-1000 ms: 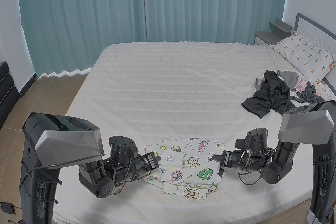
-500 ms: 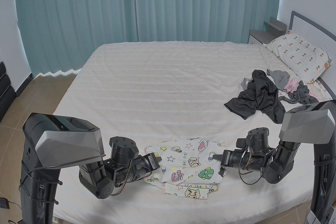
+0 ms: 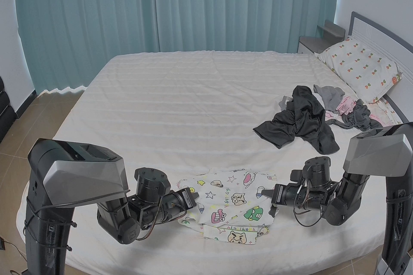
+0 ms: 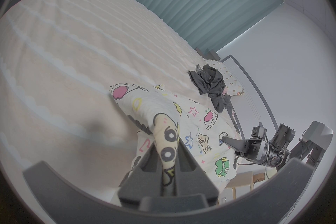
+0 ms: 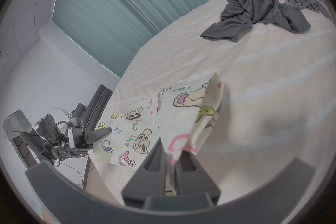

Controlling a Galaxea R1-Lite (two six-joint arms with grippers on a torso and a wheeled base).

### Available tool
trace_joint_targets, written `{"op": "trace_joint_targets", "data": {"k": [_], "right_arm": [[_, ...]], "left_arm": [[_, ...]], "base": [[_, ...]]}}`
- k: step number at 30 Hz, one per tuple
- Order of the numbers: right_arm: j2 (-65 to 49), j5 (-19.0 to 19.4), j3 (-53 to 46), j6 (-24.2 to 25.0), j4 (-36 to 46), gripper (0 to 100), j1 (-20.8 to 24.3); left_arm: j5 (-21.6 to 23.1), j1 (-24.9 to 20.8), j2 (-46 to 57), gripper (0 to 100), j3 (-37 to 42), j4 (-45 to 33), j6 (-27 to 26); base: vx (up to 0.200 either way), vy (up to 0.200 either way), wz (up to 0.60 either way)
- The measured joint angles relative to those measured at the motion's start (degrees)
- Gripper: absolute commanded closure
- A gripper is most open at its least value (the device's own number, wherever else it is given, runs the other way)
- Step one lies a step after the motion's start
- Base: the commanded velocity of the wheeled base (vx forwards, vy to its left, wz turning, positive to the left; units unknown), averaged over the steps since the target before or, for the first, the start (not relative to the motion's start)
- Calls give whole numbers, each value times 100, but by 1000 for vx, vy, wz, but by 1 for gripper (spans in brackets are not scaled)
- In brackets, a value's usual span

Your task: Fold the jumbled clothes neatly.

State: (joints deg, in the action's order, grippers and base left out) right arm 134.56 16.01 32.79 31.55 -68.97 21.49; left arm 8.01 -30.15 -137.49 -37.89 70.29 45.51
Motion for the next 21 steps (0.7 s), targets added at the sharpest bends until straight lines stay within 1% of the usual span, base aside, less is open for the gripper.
{"op": "trace_joint_targets", "data": {"k": [13, 21], "right_arm": [[-5, 0, 0, 0, 33, 100, 2], [28, -6, 6, -65, 46, 100, -5]], "left_arm": [[0, 0, 0, 100, 0, 0, 0], [0, -4, 0, 100, 0, 0, -11]], "base": [[0, -200, 0], [0, 0, 0]]}}
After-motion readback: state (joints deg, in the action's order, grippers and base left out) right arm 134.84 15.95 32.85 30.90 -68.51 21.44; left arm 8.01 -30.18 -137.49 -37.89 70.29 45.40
